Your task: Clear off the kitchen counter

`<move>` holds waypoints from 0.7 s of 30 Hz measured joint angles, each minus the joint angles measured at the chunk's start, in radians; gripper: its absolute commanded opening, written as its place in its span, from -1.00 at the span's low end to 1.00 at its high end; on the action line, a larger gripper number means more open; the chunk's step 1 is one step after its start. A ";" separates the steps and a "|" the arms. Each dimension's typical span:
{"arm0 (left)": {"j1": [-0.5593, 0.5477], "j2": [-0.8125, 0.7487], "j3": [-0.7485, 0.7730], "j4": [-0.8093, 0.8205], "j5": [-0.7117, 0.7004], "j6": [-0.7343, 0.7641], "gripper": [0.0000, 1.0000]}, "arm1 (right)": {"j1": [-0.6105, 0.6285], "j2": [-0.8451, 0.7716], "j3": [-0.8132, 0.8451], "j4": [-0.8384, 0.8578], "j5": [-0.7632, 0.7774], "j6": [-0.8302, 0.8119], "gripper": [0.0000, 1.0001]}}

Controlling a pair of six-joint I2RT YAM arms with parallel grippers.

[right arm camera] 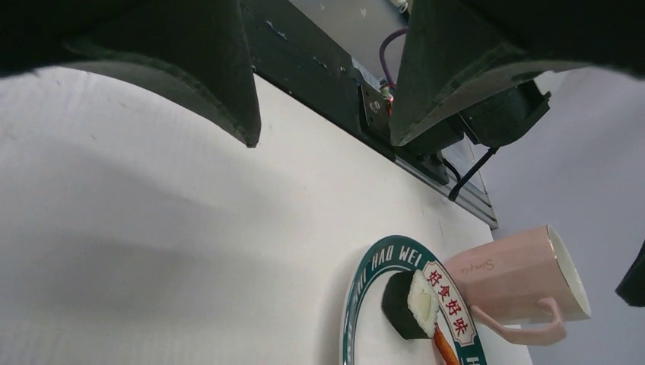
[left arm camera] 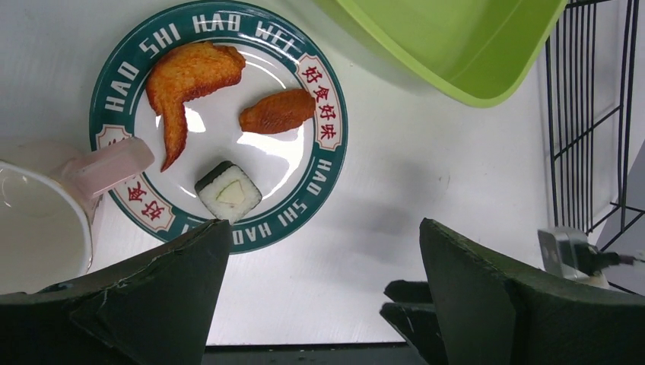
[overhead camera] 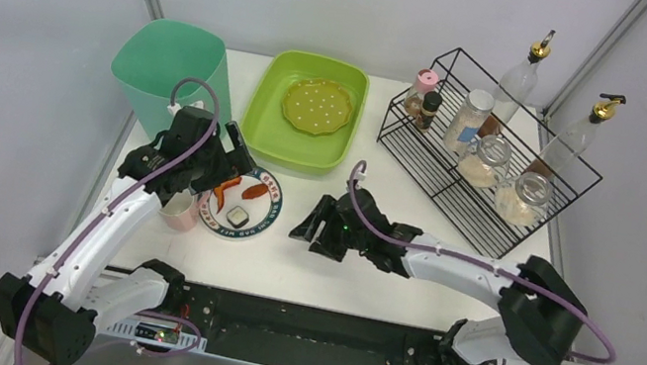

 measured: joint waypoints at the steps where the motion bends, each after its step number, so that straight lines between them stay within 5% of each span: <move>1: 0.000 -0.014 -0.006 -0.005 0.000 0.000 0.98 | 0.005 0.031 0.010 0.023 0.000 0.005 0.21; 9: 0.000 -0.144 -0.025 -0.056 0.000 0.001 0.98 | 0.020 0.280 0.098 0.203 -0.013 0.037 -0.05; 21: 0.000 -0.209 -0.025 -0.118 0.004 0.035 0.98 | 0.020 0.499 0.170 0.397 -0.023 0.083 -0.17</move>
